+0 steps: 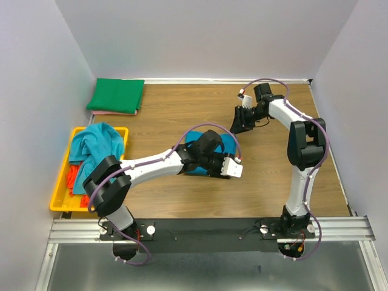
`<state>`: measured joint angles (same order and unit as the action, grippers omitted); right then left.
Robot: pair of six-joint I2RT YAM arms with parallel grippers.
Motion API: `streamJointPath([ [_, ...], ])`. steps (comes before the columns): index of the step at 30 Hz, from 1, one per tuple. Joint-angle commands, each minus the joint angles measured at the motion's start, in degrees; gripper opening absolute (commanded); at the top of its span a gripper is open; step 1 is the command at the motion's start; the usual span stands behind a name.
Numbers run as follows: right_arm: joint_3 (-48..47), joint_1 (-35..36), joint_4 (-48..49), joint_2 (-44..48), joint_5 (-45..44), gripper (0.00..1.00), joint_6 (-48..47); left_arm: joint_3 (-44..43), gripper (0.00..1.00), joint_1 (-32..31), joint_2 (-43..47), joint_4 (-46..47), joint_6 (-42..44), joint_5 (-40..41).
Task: Fold and stack the t-shirts
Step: Fold the tshirt
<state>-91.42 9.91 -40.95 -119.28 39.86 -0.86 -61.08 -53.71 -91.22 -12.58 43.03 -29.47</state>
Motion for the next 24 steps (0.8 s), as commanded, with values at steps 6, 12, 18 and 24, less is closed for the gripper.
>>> streamJointPath([
  [6,2.29,0.2,3.6,-1.3,-2.5,0.48,4.82,-3.69,0.52,-2.71,-8.44,4.32,-1.54,4.69],
  [12,4.14,0.2,3.68,-1.3,-3.21,0.5,5.17,-5.19,0.52,-2.71,-11.96,5.11,-0.93,6.09],
  [18,6.07,0.2,3.6,0.54,-3.55,0.51,5.52,-4.75,0.43,-2.71,-13.89,5.46,0.21,5.66],
  [24,7.13,0.11,3.86,0.37,-4.61,0.49,5.43,-1.77,0.27,-2.71,-14.34,6.43,1.62,5.31],
])
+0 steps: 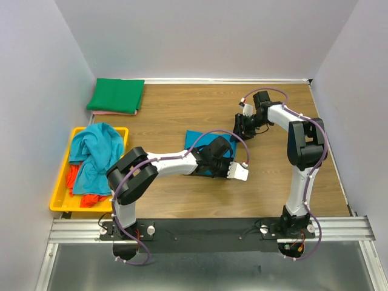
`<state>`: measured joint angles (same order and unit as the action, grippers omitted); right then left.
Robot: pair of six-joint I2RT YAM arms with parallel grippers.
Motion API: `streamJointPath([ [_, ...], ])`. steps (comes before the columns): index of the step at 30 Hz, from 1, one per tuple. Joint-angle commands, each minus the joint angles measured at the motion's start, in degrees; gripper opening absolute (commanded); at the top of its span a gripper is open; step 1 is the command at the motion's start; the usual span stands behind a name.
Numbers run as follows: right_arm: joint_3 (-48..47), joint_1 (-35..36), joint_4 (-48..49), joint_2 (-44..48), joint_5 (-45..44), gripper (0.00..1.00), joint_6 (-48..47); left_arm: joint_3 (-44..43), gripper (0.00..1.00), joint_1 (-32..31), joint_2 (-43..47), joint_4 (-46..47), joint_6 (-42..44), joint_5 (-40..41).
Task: Fold and stack the t-shirts
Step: Fold the tshirt
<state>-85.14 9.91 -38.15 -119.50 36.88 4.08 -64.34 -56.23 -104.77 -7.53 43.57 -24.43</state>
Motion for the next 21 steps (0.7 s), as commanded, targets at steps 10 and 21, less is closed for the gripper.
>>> streamJointPath([
  [10,1.12,0.2,2.82,-1.08,-1.55,0.42,1.37,1.93,0.14,-0.2,-0.52,1.64,1.87,-0.53],
  [21,1.82,0.19,5.63,0.85,-3.75,0.01,1.72,3.87,0.0,-0.11,0.36,0.94,2.66,-2.46],
])
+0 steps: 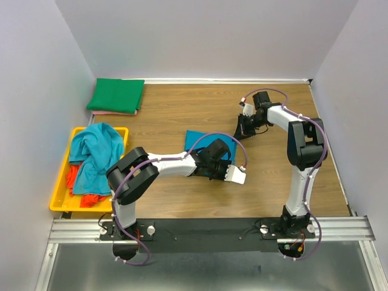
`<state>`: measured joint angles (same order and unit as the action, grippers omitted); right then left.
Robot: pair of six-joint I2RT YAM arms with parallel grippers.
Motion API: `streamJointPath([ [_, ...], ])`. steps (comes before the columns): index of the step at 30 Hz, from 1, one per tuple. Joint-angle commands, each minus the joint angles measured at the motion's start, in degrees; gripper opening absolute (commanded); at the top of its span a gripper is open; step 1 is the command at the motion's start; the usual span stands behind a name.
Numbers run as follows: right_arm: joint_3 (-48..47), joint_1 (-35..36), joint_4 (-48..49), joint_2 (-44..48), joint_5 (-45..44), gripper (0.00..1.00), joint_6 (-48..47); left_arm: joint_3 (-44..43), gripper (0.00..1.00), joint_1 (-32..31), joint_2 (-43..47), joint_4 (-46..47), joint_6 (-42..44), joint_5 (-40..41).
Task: Fold and stack the t-shirts
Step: Fold the tshirt
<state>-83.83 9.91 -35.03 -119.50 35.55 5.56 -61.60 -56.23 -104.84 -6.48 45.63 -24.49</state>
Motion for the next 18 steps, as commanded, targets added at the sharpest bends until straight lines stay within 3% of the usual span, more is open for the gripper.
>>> streamJointPath([
  [1,0.42,0.2,2.85,1.02,-2.68,0.0,0.33,1.22,0.0,-0.2,0.51,-0.37,0.87,-2.49],
  [18,-1.51,-0.16,6.37,-0.2,-5.67,0.0,1.56,-2.11,0.0,-1.16,4.99,0.51,-1.07,-6.26],
])
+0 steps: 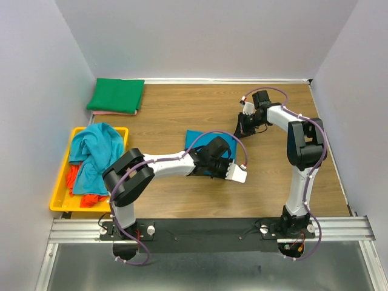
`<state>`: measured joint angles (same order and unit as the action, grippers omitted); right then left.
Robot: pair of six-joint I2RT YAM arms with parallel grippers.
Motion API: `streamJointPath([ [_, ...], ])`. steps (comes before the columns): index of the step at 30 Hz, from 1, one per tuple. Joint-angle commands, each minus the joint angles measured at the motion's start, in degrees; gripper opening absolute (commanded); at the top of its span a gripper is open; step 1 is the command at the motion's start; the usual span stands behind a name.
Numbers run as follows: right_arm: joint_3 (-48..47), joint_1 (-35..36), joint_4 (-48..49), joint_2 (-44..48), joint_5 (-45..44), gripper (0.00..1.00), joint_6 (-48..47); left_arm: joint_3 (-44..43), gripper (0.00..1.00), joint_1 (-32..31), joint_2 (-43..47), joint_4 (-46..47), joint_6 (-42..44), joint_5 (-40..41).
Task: Fold and stack the t-shirts
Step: Fold the tshirt
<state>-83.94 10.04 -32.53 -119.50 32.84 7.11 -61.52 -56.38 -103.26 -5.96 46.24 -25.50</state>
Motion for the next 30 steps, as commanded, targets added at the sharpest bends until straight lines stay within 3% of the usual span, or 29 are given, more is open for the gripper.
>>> streamJointPath([
  [1,-1.49,-0.2,3.97,-0.81,-3.13,0.01,0.09,-2.55,0.0,-1.01,3.42,-0.19,-1.42,-5.61],
  [9,-3.95,-0.2,4.41,-3.72,-3.22,0.01,0.44,-2.56,0.0,-1.36,-2.2,-0.55,-0.18,-5.79],
  [10,-4.04,-0.2,4.41,-3.81,-3.22,0.01,0.53,-2.73,0.04,-1.36,-2.38,-0.55,-0.62,-5.1],
  [11,-4.04,-0.2,4.5,-3.81,-3.22,0.01,0.53,-2.73,0.2,-1.28,-2.21,-0.63,-0.88,-4.92],
  [13,-4.04,-0.2,4.41,-3.63,-2.87,0.0,0.27,-2.03,0.34,-0.93,-0.9,-1.86,-1.76,-4.48],
  [15,-4.04,-0.2,4.32,-3.02,-1.21,0.07,-0.08,-0.81,0.43,1.17,3.49,-3.87,-4.3,-7.0],
  [17,-4.12,-0.2,4.23,-2.14,1.94,0.22,-0.43,0.34,0.47,3.63,8.92,-6.42,-6.59,-9.73],
  [19,-4.3,-0.29,4.06,-0.13,3.89,0.33,-0.35,1.48,0.47,6.44,12.37,-8.27,-9.05,-13.24],
  [20,-4.74,-0.2,3.54,0.58,5.9,0.43,-0.26,2.62,0.47,10.03,15.43,-10.2,-11.15,-14.13],
  [23,-4.92,-0.2,0.73,4.0,9.07,0.57,-2.45,4.12,0.47,16.63,18.97,-14.24,-11.79,-16.51],
  [26,-2.82,-0.2,-6.28,7.69,9.44,0.65,-9.8,4.82,0.47,21.73,21.87,-20.48,-8.45,-15.37],
  [30,-0.79,-0.2,-11.66,13.32,5.14,0.63,-16.76,4.04,0.47,26.13,21.97,-24.27,-10.1,-19.13],
])
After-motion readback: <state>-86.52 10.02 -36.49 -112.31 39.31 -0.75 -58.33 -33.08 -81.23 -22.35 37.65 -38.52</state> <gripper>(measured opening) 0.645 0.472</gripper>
